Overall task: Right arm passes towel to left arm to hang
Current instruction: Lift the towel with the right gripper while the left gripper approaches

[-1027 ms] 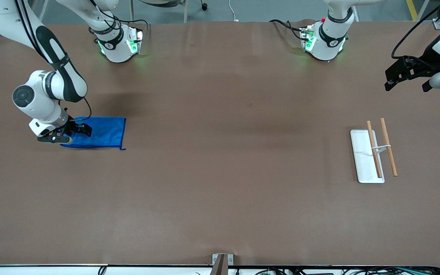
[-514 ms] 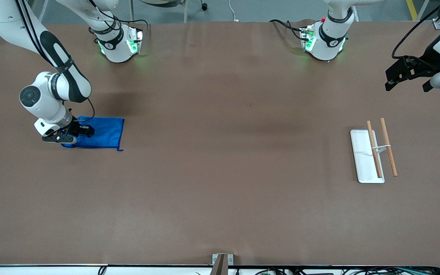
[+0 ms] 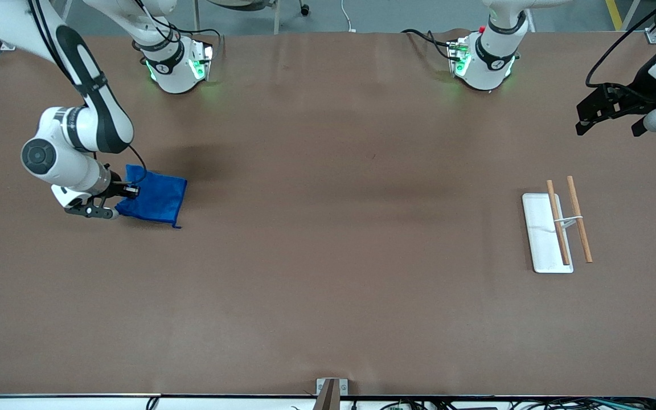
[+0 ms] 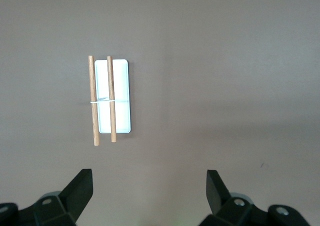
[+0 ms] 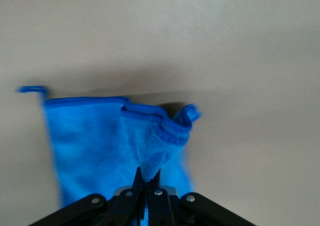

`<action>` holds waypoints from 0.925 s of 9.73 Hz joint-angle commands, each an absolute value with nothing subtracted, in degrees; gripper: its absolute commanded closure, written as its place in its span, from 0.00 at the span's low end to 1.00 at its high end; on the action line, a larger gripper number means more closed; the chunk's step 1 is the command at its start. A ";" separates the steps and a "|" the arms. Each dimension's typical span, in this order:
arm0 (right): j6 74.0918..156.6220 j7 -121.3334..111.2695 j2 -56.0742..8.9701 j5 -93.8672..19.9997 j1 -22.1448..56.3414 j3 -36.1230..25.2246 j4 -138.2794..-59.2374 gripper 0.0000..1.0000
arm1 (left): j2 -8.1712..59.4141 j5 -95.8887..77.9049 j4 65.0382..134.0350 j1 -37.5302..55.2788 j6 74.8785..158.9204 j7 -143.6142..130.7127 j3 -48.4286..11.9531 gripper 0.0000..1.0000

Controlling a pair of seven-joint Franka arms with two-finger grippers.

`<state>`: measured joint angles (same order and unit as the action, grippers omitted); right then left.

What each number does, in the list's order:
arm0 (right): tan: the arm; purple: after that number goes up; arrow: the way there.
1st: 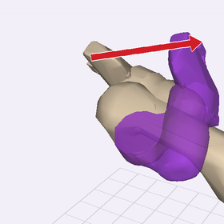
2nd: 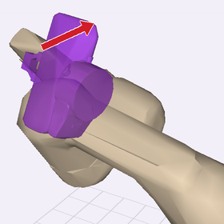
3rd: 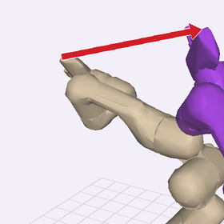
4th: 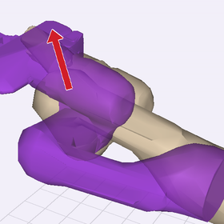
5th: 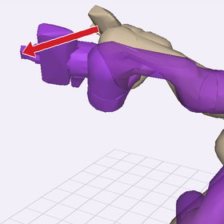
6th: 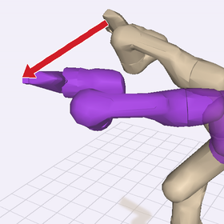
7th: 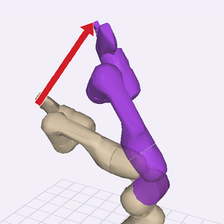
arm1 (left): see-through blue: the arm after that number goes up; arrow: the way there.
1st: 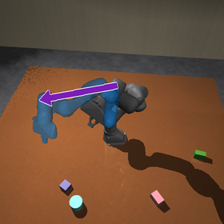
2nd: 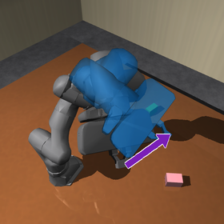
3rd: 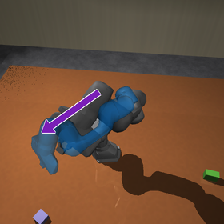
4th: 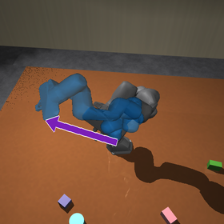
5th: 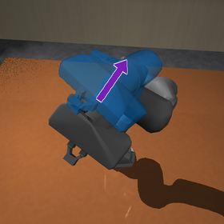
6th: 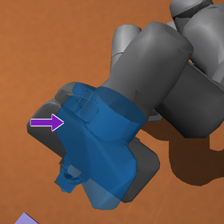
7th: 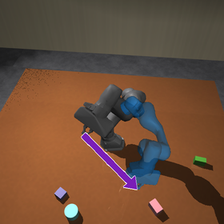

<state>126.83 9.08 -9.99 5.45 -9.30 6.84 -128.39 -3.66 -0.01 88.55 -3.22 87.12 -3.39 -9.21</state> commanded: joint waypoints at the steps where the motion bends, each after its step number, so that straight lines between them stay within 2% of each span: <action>1: 109.77 13.34 -9.58 5.54 -9.67 11.84 -113.63 1.00 | -2.55 -1.14 88.77 -3.52 85.96 -2.38 -9.40 0.00; 2: 105.42 14.84 -9.67 5.54 -9.58 14.21 -109.03 1.00 | -2.55 -1.58 88.86 -3.69 85.00 -0.98 -9.32 0.00; 4: 103.36 16.52 -9.75 5.36 -9.67 20.36 -104.17 1.00 | -2.55 -2.98 89.47 -4.22 84.20 2.88 -8.79 0.00; 6: 107.28 16.18 -9.93 -6.51 -9.41 23.99 -102.67 1.00 | -2.37 -8.92 94.02 -4.75 84.46 3.16 -8.79 0.00; 9: 113.80 17.14 -9.93 -20.08 -8.17 29.25 -100.90 1.00 | -1.93 -23.94 103.76 -4.83 94.18 6.74 -8.70 0.00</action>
